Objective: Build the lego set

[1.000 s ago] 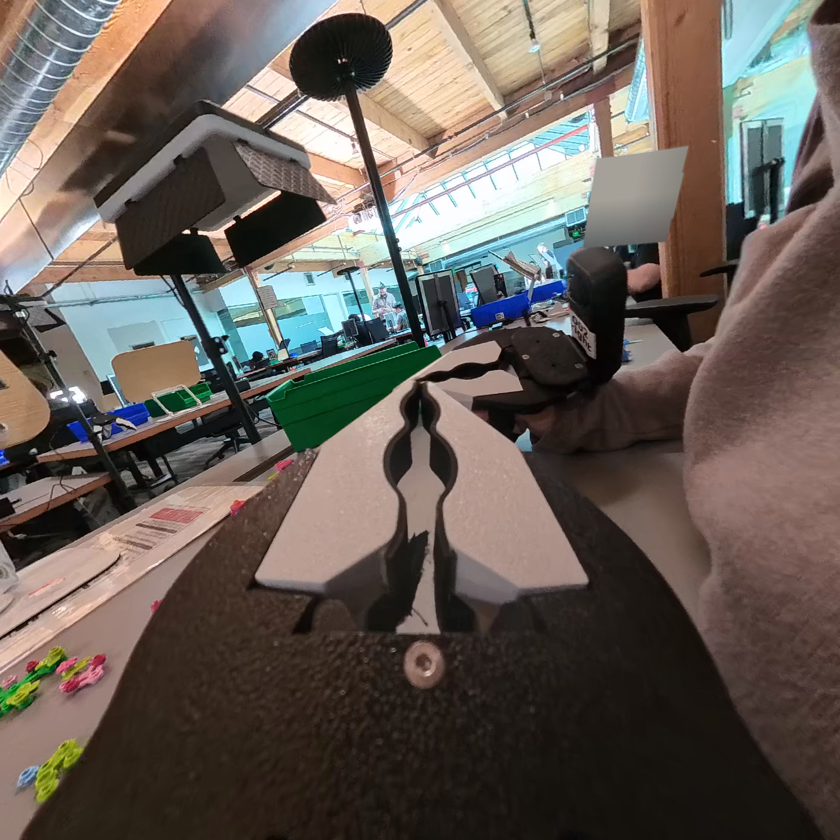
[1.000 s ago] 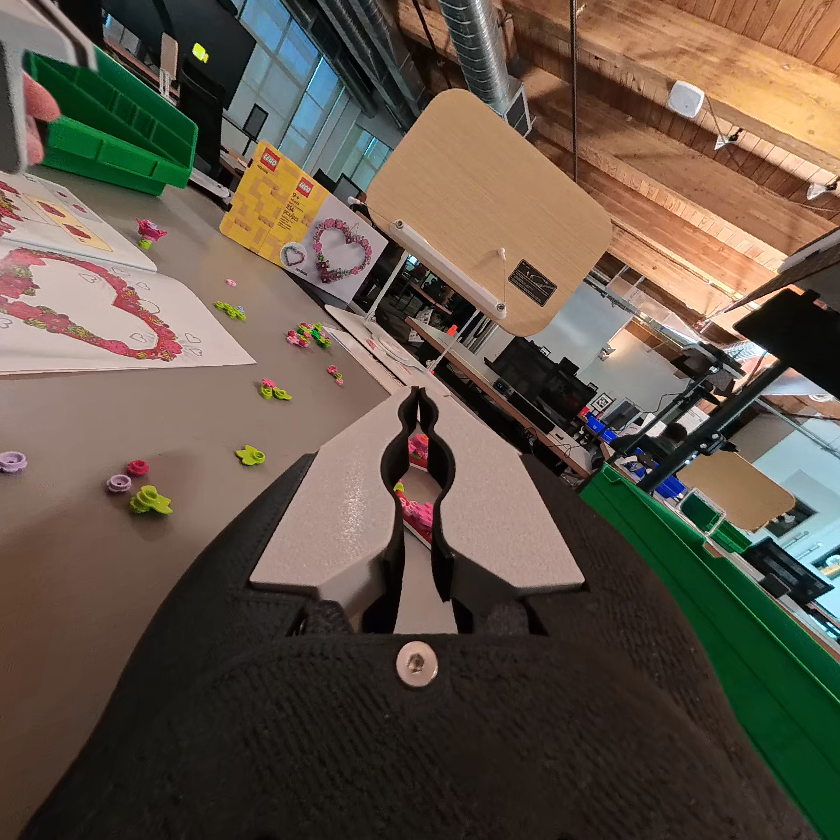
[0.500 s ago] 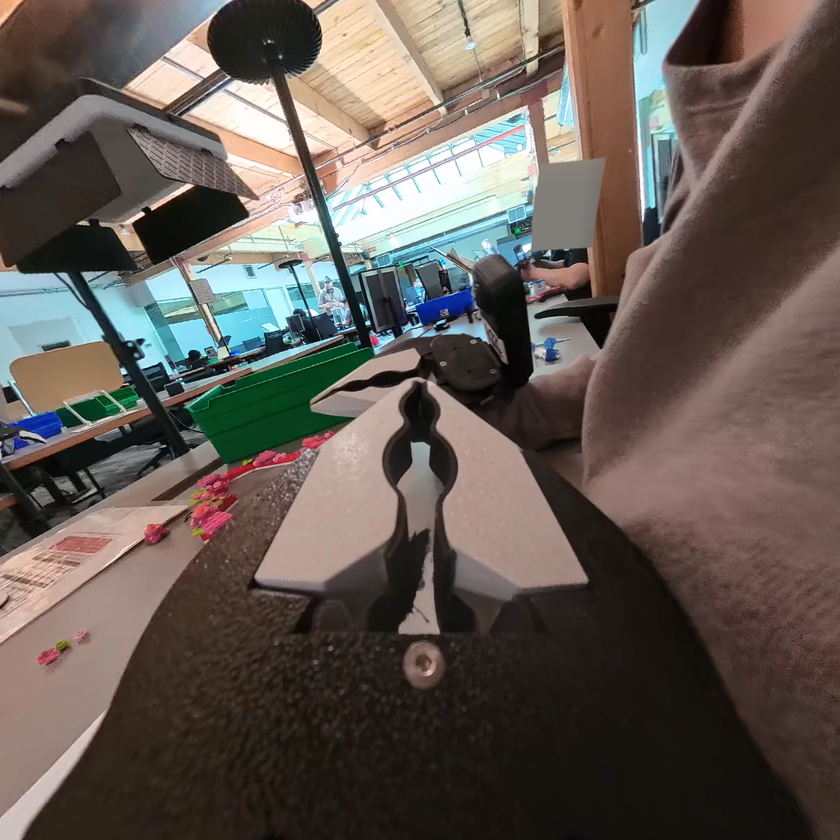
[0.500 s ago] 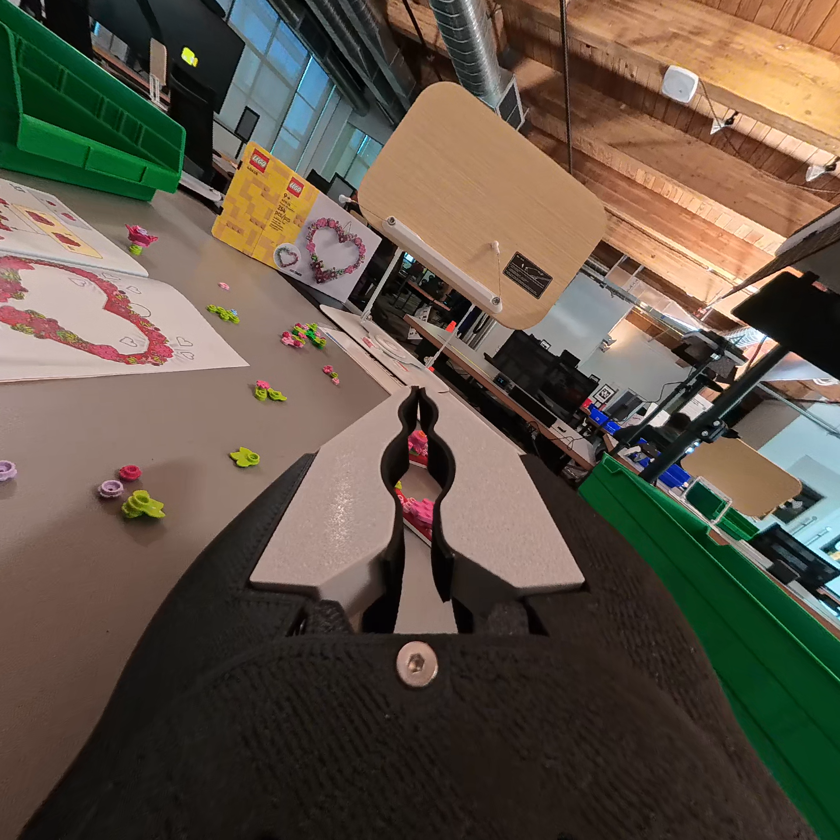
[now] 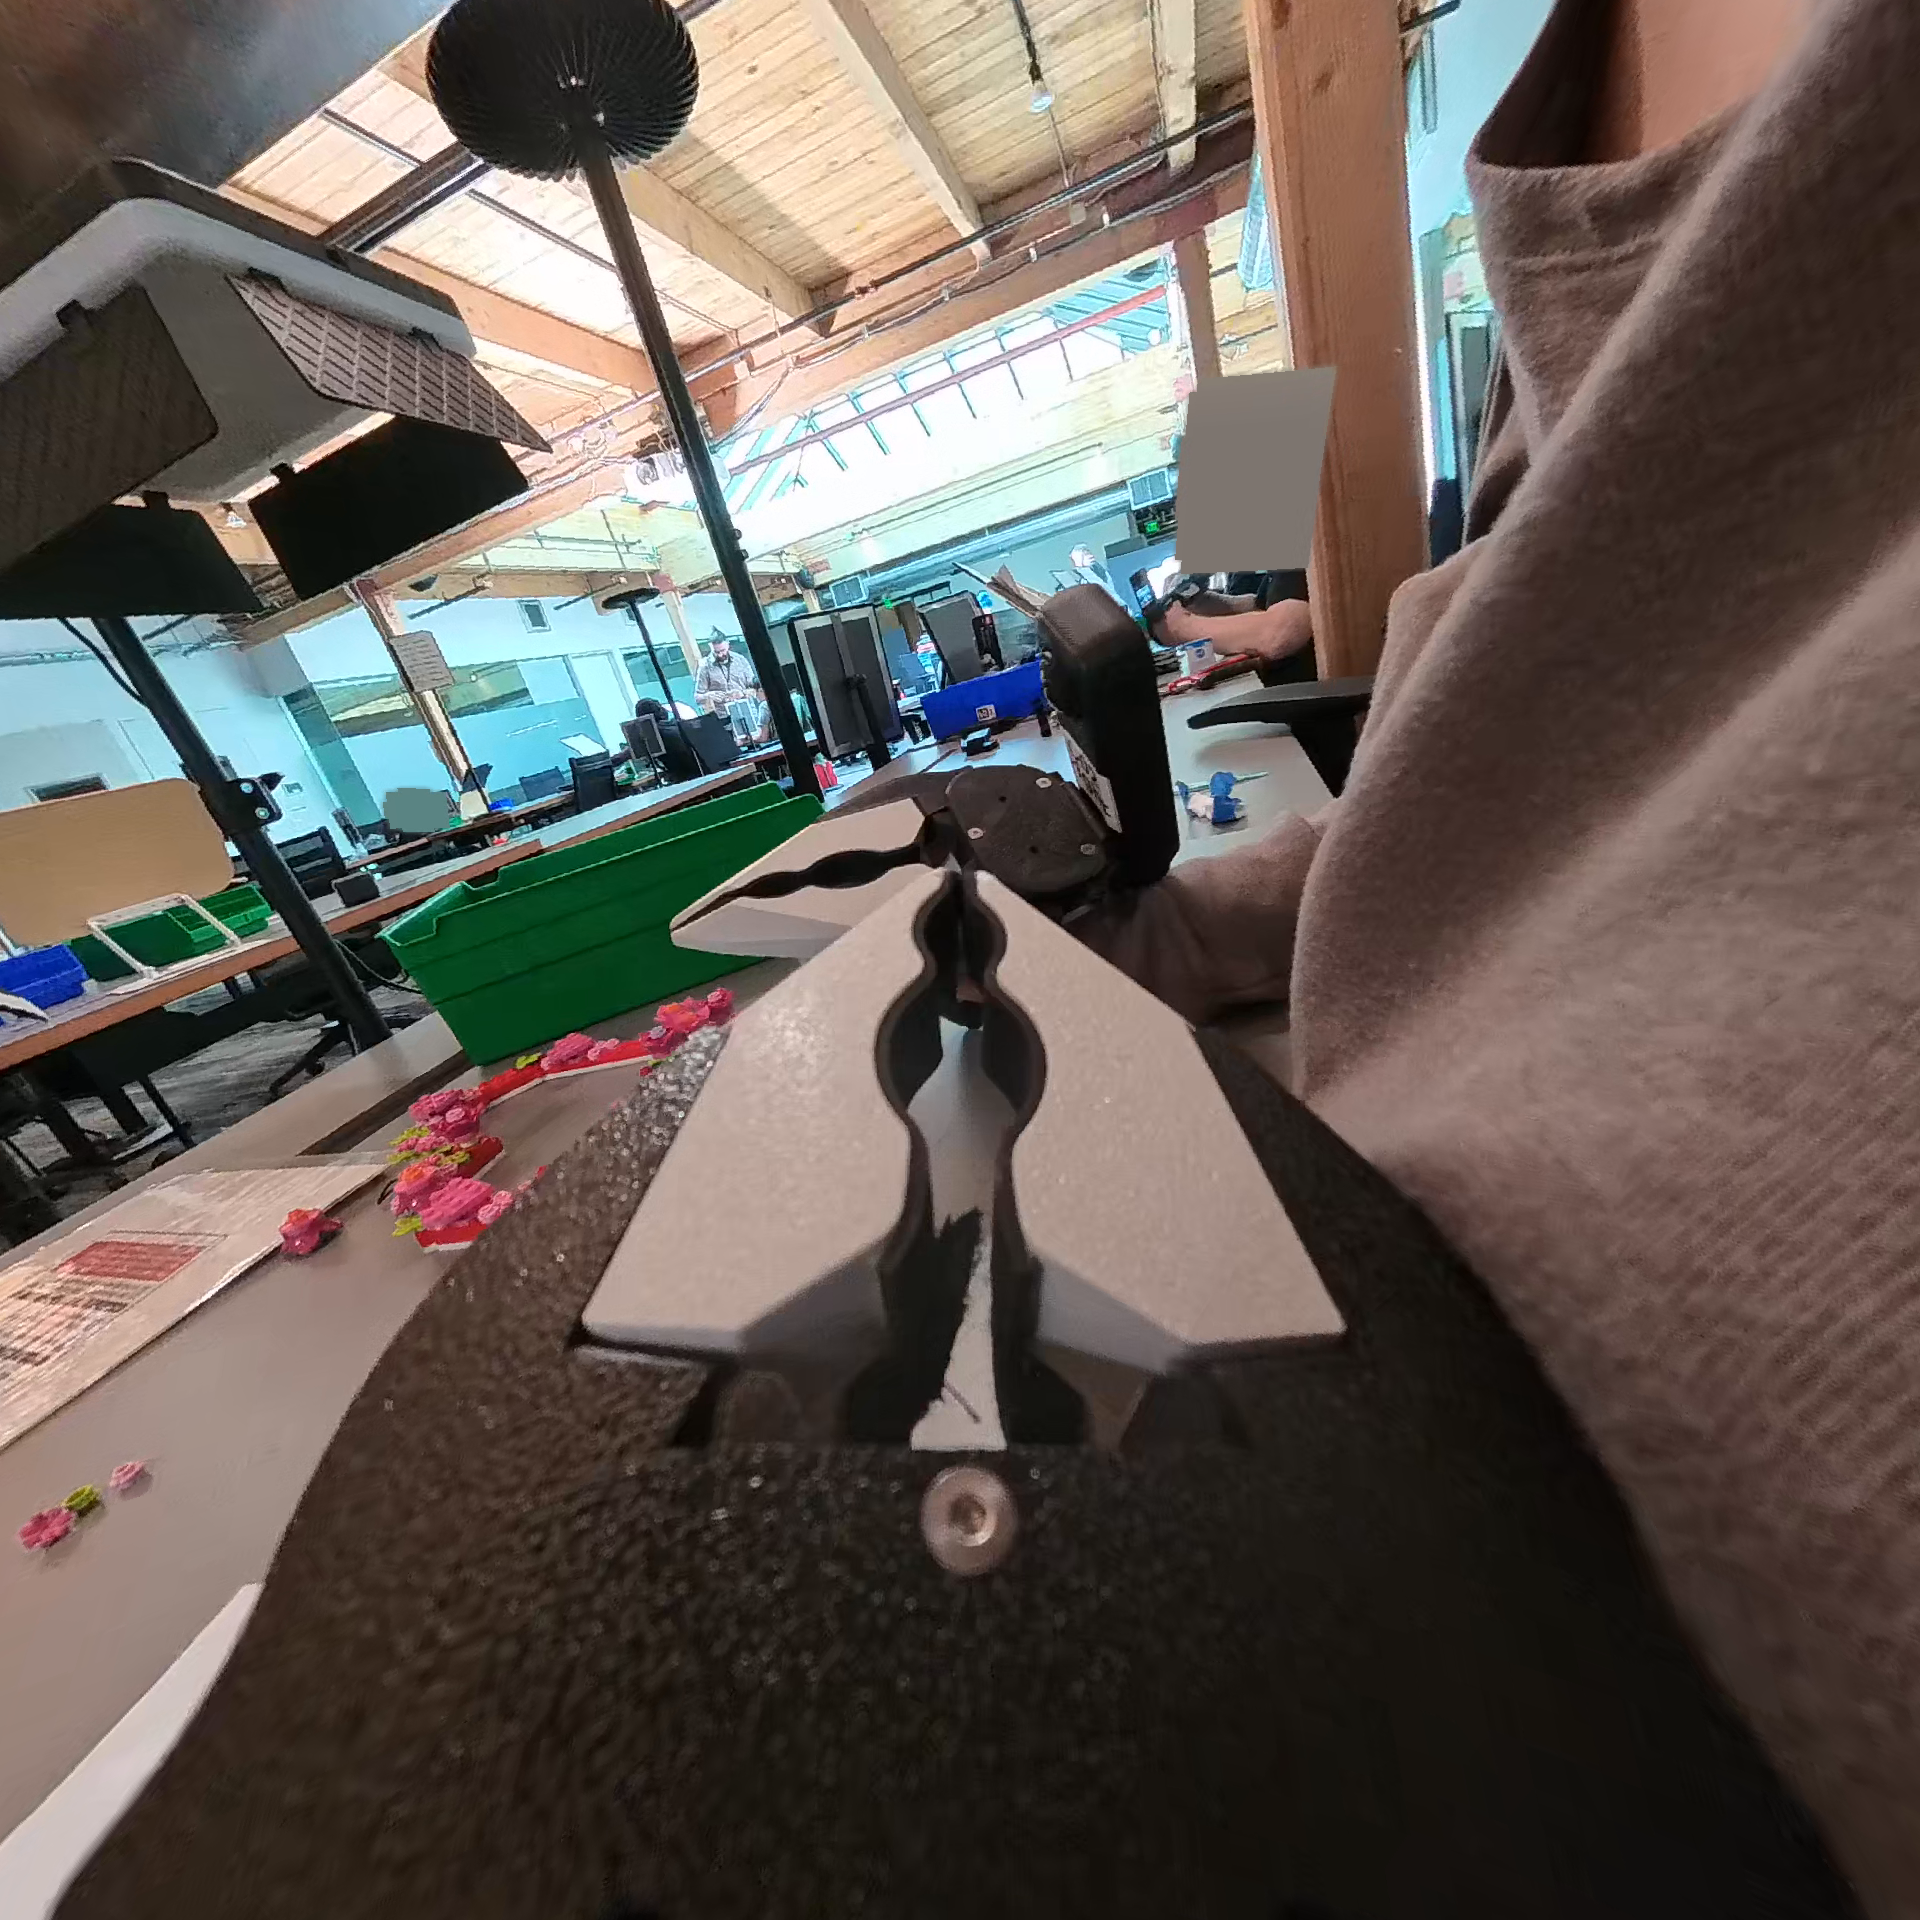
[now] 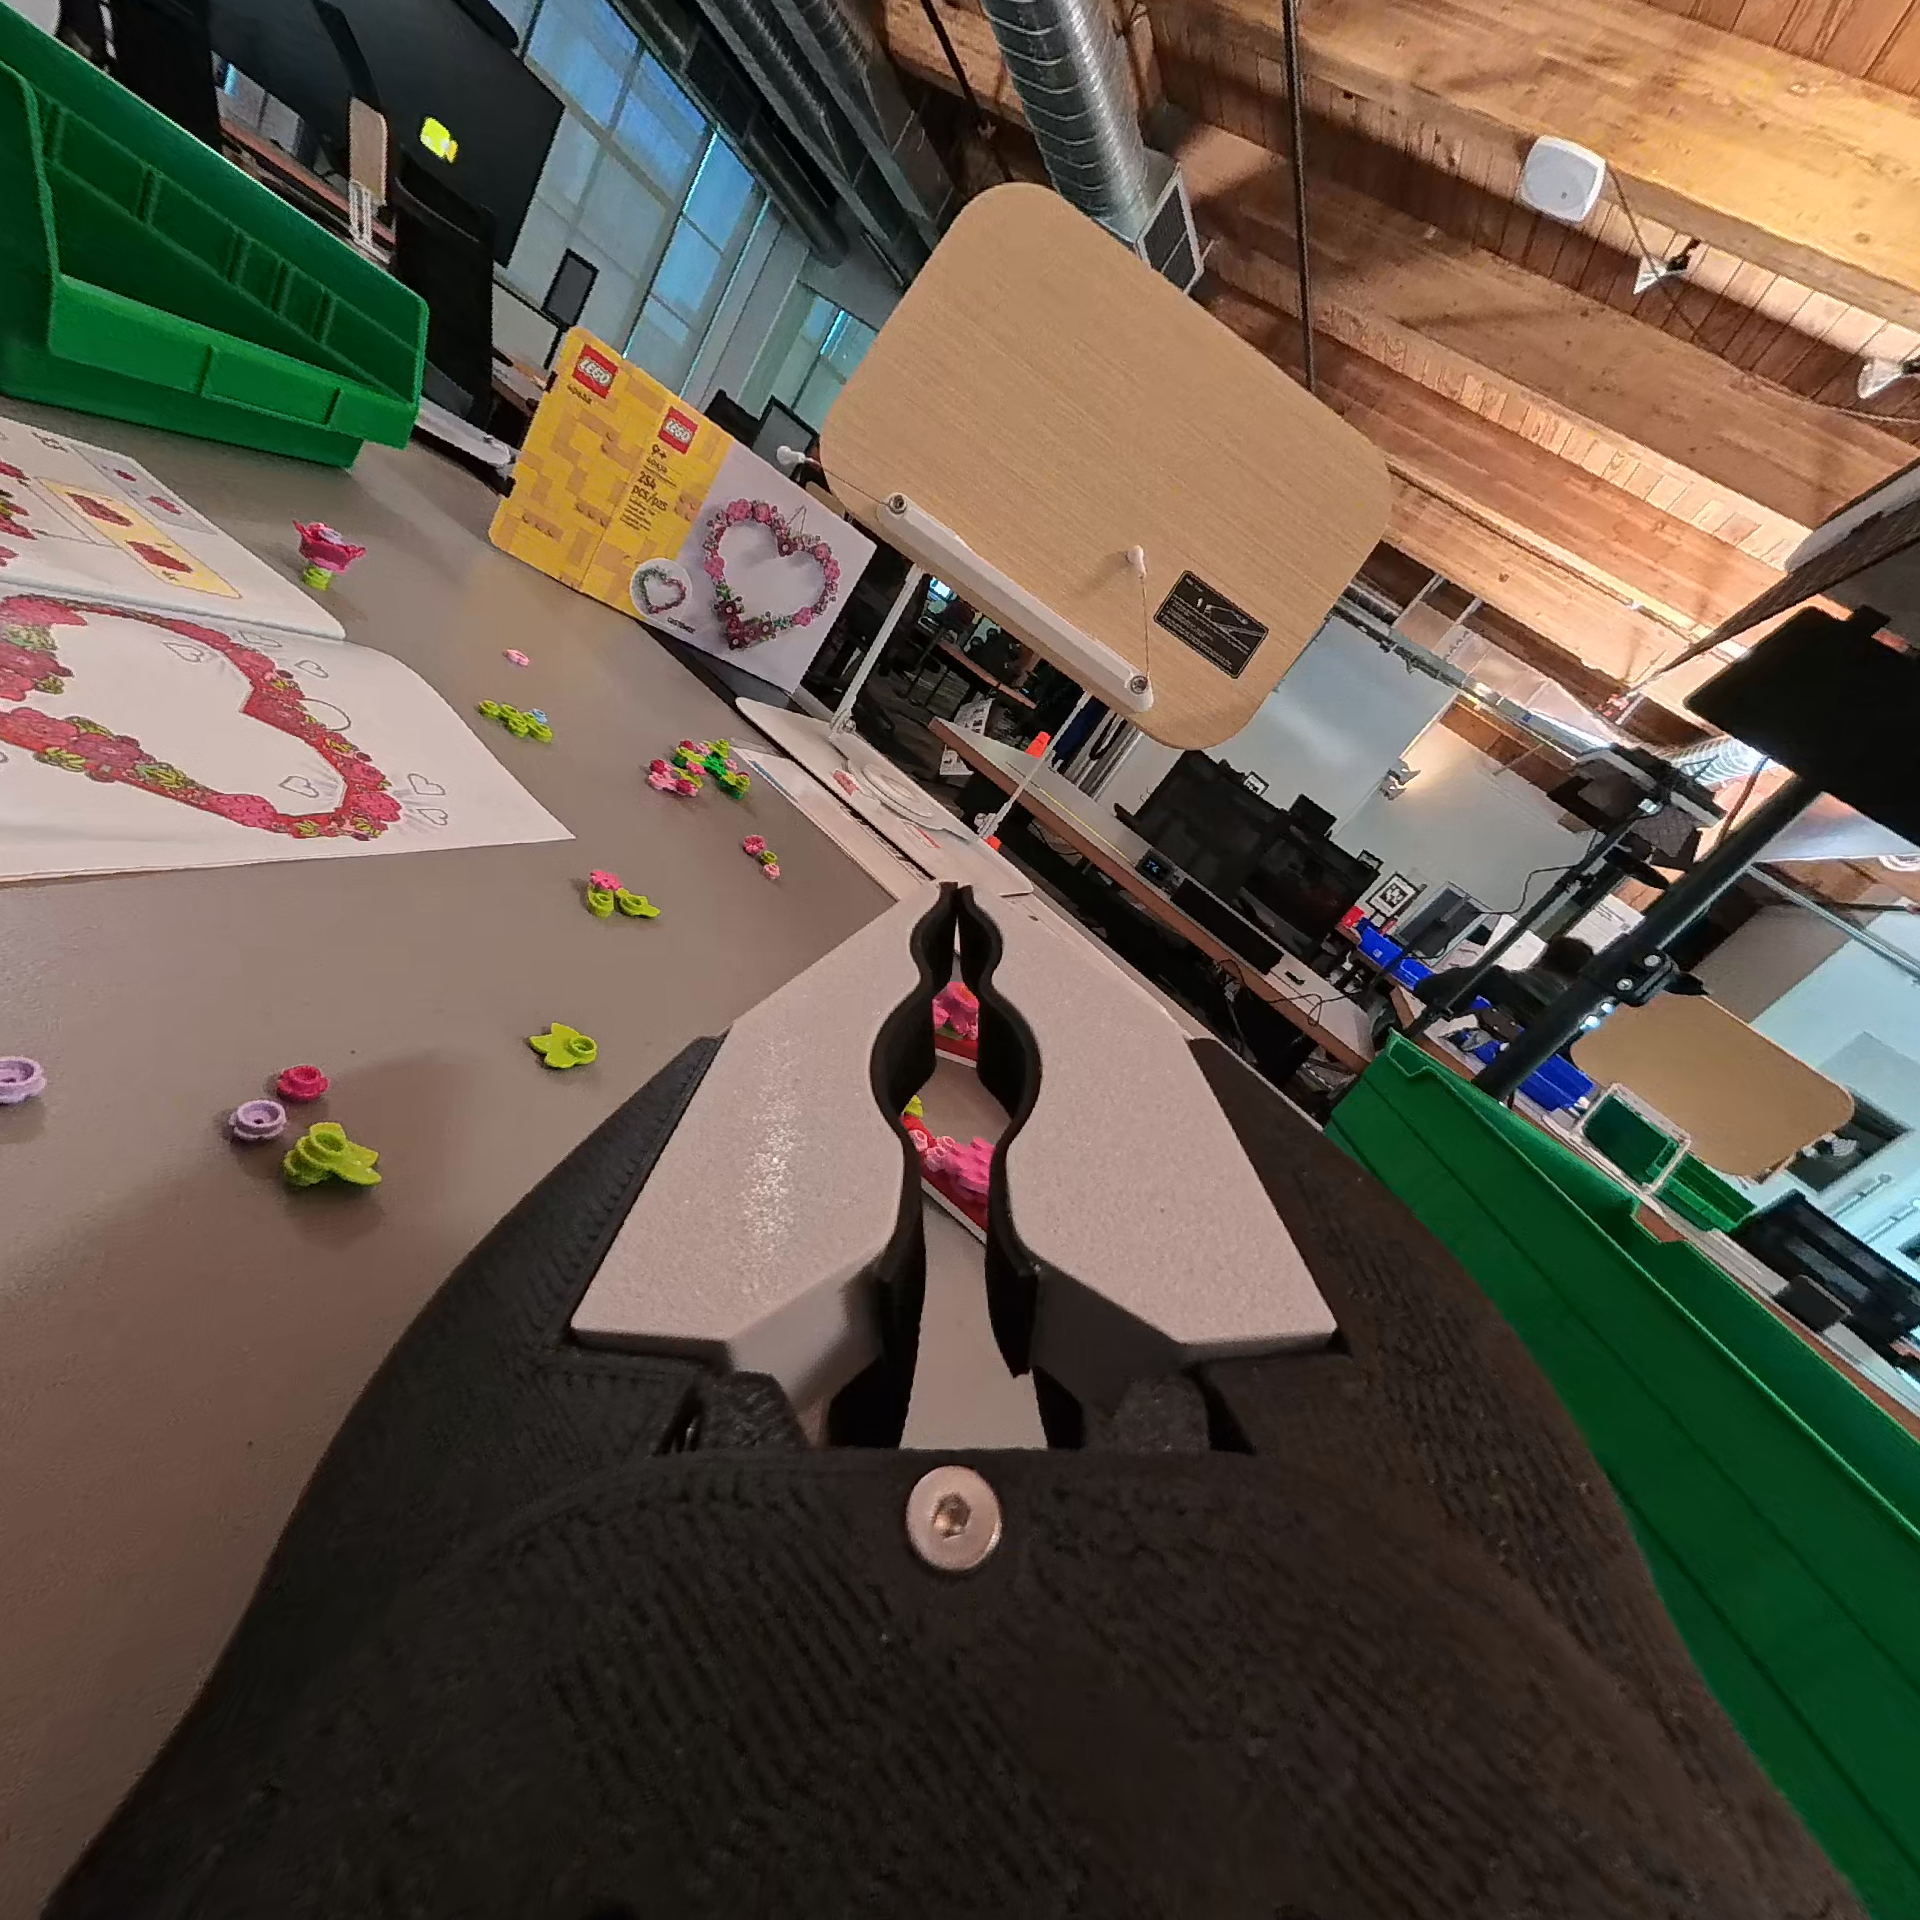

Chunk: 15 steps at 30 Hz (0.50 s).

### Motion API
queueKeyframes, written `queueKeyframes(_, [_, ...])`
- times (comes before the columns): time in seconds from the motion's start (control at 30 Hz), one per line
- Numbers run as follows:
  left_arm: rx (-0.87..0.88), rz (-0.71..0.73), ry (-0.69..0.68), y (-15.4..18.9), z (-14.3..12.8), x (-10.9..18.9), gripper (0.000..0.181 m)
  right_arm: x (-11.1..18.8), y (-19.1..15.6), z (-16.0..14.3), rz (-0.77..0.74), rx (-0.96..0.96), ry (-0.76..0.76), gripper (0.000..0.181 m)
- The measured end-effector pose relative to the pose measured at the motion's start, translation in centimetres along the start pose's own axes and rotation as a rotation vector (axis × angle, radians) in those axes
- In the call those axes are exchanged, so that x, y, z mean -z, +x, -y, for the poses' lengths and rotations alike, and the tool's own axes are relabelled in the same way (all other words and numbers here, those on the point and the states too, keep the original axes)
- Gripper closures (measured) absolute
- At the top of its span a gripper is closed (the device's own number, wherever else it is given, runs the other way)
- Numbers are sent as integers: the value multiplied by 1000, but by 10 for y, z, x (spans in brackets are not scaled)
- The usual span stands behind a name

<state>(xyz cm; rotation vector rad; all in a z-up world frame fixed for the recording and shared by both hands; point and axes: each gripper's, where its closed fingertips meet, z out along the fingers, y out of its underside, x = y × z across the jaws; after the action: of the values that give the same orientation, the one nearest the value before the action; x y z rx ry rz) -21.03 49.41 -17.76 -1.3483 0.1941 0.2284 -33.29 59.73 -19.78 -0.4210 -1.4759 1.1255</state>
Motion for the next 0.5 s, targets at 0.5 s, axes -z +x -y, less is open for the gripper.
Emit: queueKeyframes(0.5, [0, 1, 4, -3, -1, 1, 181, 0, -1, 0, 3, 7, 0, 181])
